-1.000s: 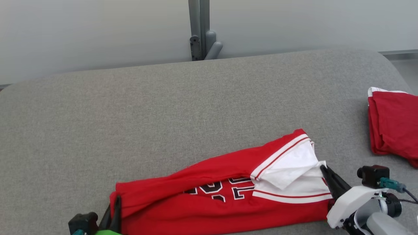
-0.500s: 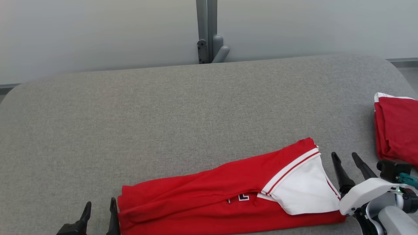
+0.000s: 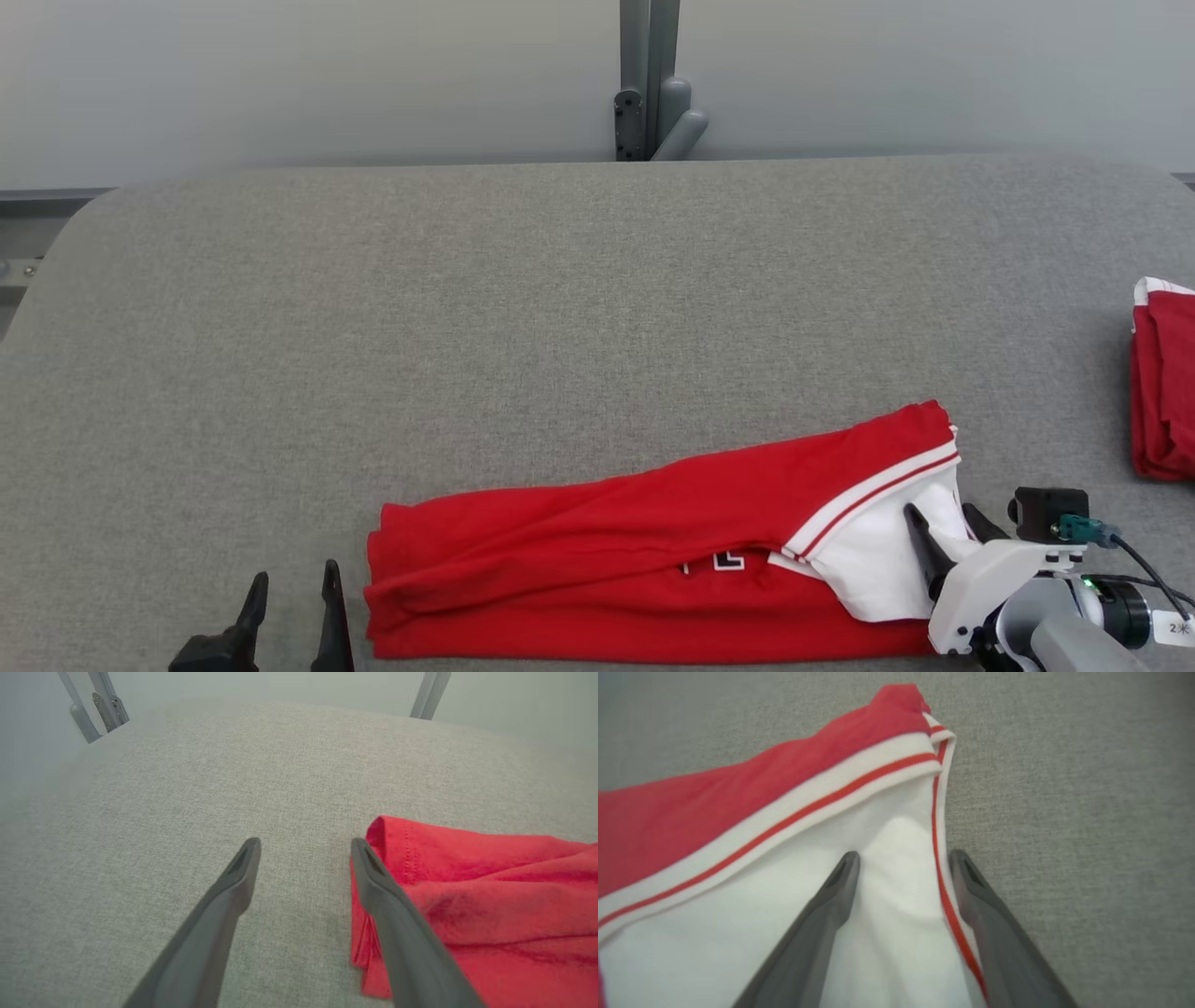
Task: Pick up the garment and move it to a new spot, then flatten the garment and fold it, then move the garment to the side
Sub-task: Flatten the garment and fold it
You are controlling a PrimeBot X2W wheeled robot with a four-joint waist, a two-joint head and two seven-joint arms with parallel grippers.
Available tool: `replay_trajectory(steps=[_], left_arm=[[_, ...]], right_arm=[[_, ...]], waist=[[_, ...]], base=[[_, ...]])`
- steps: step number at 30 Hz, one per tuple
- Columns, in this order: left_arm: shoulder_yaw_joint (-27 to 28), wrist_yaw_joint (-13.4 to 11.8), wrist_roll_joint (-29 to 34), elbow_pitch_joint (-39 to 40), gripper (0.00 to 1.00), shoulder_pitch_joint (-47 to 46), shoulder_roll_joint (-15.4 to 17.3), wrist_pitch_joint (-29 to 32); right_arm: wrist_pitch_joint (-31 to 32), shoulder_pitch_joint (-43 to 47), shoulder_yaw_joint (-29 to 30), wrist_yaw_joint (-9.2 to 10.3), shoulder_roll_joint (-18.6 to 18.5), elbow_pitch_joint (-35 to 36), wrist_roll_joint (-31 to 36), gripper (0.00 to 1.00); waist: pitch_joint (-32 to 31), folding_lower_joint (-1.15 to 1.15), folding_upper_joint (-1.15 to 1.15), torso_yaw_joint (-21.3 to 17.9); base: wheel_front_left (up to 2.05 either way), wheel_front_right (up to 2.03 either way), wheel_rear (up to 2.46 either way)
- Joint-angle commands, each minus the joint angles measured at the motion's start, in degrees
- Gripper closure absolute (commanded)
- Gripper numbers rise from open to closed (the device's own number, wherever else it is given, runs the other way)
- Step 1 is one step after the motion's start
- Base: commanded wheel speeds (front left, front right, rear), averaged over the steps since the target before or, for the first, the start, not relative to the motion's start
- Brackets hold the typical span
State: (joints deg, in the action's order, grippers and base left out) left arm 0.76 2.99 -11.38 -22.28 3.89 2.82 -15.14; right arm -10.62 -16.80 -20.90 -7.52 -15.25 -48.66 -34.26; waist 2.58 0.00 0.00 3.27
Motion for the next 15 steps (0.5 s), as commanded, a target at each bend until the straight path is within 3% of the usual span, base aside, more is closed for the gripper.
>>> replay_trajectory(steps=[1, 2, 3, 5, 15], left_arm=[[0.46, -0.52, -0.02, 0.63, 0.00, -0.75, 0.19, 0.04], [0.43, -0.40, 0.11, 0.72, 0.00, -0.78, 0.16, 0.04], [0.47, -0.24, 0.19, 0.70, 0.00, -0.80, 0.15, 0.04], [0.66, -0.20, 0.49, 0.69, 0.00, -0.90, 0.17, 0.04], [0.29, -0.33, 0.05, 0.29, 0.00, -1.18, 0.17, 0.04]], right_arm=[[-0.05, -0.27, 0.31, 0.10, 0.29, -1.82, 0.06, 0.00], [-0.14, -0.53, 0.34, 0.10, 0.34, -2.93, 0.17, 0.00], [0.12, -0.71, 0.26, 0.11, 0.67, -4.03, -0.09, 0.10], [0.68, -0.99, -0.06, 0.11, 1.05, -5.60, -0.78, 1.00], [-4.45, -2.99, 7.64, 0.26, -1.91, -7.67, -1.91, 1.00]], waist=[[0.55, 0.00, 0.00, 0.50], [0.73, 0.00, 0.00, 0.64], [0.87, 0.00, 0.00, 0.69], [1.15, 0.00, 0.00, 0.68], [1.36, 0.00, 0.00, -0.64]], base=[[0.00, 0.00, 0.00], [0.00, 0.00, 0.00], [0.00, 0.00, 0.00], [0.00, 0.00, 0.00], [0.00, 0.00, 0.00]])
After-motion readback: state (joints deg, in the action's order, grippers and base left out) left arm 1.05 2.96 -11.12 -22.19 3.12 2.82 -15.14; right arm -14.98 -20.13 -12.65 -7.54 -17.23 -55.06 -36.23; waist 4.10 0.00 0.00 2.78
